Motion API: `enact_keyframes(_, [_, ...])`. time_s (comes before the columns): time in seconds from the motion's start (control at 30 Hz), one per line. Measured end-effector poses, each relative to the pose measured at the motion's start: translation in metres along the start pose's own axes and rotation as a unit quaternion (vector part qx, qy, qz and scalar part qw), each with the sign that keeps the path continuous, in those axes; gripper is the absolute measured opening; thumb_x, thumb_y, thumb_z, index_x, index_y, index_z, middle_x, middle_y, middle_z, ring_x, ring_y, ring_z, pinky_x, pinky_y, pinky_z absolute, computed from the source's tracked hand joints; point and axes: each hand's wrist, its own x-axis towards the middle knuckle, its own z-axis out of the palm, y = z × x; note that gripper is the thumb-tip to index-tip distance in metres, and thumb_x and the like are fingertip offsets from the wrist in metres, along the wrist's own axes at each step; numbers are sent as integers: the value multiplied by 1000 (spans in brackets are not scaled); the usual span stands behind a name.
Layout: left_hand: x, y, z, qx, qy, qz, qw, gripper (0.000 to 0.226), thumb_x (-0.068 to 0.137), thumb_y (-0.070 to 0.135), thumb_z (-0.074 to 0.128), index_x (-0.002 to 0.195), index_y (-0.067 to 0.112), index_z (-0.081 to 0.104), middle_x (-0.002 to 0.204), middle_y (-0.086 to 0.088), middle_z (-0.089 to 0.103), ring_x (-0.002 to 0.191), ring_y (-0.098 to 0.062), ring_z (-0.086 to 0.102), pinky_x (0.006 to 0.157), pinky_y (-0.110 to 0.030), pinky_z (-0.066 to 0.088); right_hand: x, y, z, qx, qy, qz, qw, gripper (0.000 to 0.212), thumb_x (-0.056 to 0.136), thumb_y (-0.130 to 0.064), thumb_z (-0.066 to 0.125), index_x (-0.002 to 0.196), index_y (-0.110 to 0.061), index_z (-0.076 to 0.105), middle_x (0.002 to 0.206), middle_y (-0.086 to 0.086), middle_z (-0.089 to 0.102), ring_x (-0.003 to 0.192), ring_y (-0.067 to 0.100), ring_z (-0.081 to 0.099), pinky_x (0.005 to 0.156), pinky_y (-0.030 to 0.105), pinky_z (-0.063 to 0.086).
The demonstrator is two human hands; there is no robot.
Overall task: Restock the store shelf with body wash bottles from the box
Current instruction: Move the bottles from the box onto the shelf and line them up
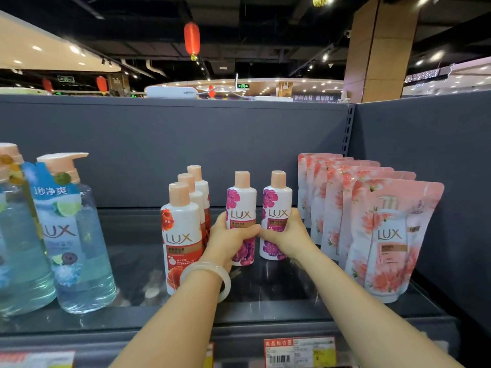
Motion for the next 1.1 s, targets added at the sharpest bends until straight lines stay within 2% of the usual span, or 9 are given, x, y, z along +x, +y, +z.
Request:
enact_keyframes(0.33, [-1,-7,1,-7,21,15,1000,59,75,8,75,126,19,46,115,-3,62,110,-23,58,100,-46,46,-7,1,1,-5,10,6,1000,68,69,-25,82,122,-15,40,109,3,58,101,18,60,80,31,49])
enact_keyframes(0.47, [-6,-12,0,26,34,21,999,66,73,11,78,127,20,42,116,0,59,111,-21,57,97,-40,47,-13,3,-2,-12,1,24,1000,74,65,-25,85,124,-16,41,114,2,59,106,21,61,92,42,52])
enact_keyframes(0.53, [-11,-16,0,39,59,26,997,73,71,12,79,129,20,36,115,2,55,109,-18,55,96,-38,47,-19,2,-5,-26,-3,35,999,71,67,-23,83,123,-15,40,117,2,58,109,22,59,96,43,50])
enact_keyframes(0.6, [-14,-19,2,90,87,35,992,70,71,14,80,126,18,38,113,1,54,107,-17,54,91,-33,46,-22,1,-8,-46,-12,42,998,66,72,-21,80,124,-13,41,121,5,57,113,24,58,98,45,49])
enact_keyframes(0.83, [-16,-20,9,152,122,34,980,58,74,16,77,122,18,43,121,-3,57,114,-23,56,98,-42,47,-26,-4,-7,-79,-24,35,996,64,78,-21,75,129,-12,38,130,8,54,121,26,54,102,45,46])
enact_keyframes(1.0, [-18,-21,11,150,127,27,980,64,74,16,77,127,18,41,123,-4,56,115,-24,55,96,-41,48,-29,-7,-9,-85,-34,35,995,65,78,-21,75,130,-13,36,131,7,52,122,26,53,101,45,46])
enact_keyframes(1.1, [-23,-23,15,134,137,17,981,78,72,16,79,136,18,34,129,-4,52,119,-26,53,97,-42,47,-30,-6,-10,-83,-30,38,995,67,78,-19,75,130,-11,35,131,8,52,122,27,53,101,44,45])
